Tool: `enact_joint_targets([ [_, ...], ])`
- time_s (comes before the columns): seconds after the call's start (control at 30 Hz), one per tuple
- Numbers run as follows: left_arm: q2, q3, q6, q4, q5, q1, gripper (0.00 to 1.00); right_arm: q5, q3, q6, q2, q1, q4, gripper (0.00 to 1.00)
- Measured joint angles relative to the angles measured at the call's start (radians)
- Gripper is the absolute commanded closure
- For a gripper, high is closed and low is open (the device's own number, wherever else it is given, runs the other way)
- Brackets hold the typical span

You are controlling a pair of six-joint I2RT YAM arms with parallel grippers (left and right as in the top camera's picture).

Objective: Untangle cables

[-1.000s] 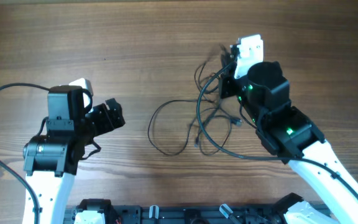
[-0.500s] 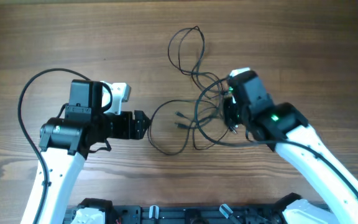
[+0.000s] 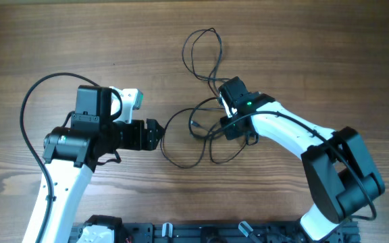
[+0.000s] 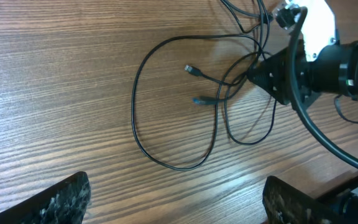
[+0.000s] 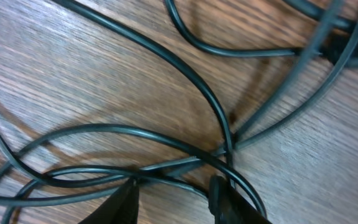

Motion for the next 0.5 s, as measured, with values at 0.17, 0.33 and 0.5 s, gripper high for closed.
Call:
enact_joint_targets([
  [0.17,0.0,0.0,0.0,-0.001,0.0,0.0,0.1,-0.014,0.001,-0.021,0.018,0.0,0.109,0.67],
  [0.33,0.0,0.0,0.0,0.0,0.0,0.0,0.1,-0.026,0.001,-0.003,0.032,0.0,0.169,0.96],
  [0.5,0.0,0.0,0.0,0.0,0.0,0.0,0.09,-0.049,0.001,0.001,0.032,-0.006,0.171,0.96],
])
